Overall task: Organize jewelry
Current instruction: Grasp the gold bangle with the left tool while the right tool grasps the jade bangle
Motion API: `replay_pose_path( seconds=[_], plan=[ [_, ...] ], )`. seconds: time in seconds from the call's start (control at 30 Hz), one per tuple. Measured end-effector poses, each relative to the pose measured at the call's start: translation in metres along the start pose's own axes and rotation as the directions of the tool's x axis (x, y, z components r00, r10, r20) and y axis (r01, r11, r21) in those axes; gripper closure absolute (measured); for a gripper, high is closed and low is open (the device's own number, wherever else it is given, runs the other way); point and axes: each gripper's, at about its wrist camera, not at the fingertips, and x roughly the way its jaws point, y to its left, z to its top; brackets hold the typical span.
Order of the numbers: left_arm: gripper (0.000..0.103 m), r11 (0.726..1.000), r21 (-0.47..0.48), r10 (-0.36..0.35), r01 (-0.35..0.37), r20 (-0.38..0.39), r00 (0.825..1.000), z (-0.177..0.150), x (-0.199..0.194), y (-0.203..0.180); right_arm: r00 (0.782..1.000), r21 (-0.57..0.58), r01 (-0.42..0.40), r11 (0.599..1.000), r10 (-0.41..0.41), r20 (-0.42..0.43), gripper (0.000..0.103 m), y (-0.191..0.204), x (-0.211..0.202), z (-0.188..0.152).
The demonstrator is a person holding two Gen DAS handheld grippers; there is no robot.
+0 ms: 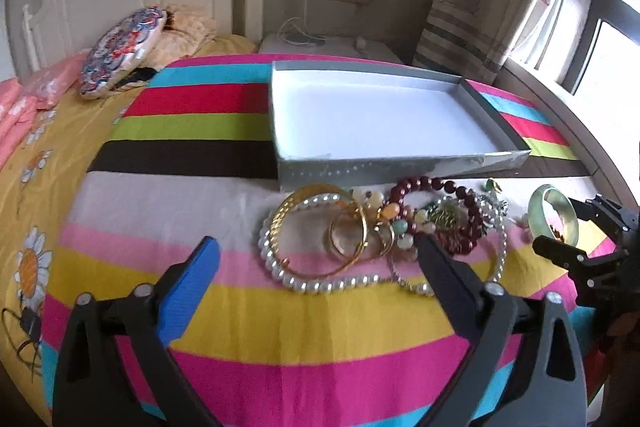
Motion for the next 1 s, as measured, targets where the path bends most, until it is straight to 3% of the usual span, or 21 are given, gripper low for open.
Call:
replay_pose_path(
  seconds=[0.07,0.13,0.2,0.47,0.63,0.8,1.0],
  plan=[
    [0.027,1.000,0.020,-0.019,0.019,-0.015,1.000,0.002,0.006,0.001,1.000,0.002,0.001,1.000,-0.001,0.006,0.027,0.000,-0.001,0.000],
    [0.051,0.998,0.026,-0.063,0.064,-0.035,0.997,0.001,0.011,0.001,1.000,0.008,0.003,1.000,-0.003,0.007,0.027,0.000,-0.001,-0.001],
    [0.065,0.996,0.024,-0.084,0.085,-0.044,0.996,-0.001,0.014,0.002,1.000,0.012,0.002,1.000,-0.002,0.009,0.027,0.000,-0.002,-0.001],
    [0.095,0.990,0.101,-0.093,0.097,-0.042,0.995,-0.011,0.015,-0.014,1.000,0.010,0.011,1.000,-0.011,0.014,0.027,-0.001,-0.003,-0.001],
    [0.097,0.984,0.135,-0.117,0.114,0.013,0.993,-0.016,-0.009,-0.022,0.999,0.016,0.016,1.000,-0.016,0.032,0.027,0.000,-0.007,-0.002],
    [0.097,0.982,0.087,-0.175,0.169,0.057,0.983,-0.011,-0.028,-0.007,0.997,0.040,0.000,0.999,-0.004,0.081,0.027,-0.003,-0.017,-0.003],
    [0.097,0.984,0.122,-0.142,0.133,0.063,0.988,0.008,-0.036,-0.003,0.996,0.098,-0.033,0.995,0.024,0.088,0.027,-0.014,-0.015,0.001]
  ],
)
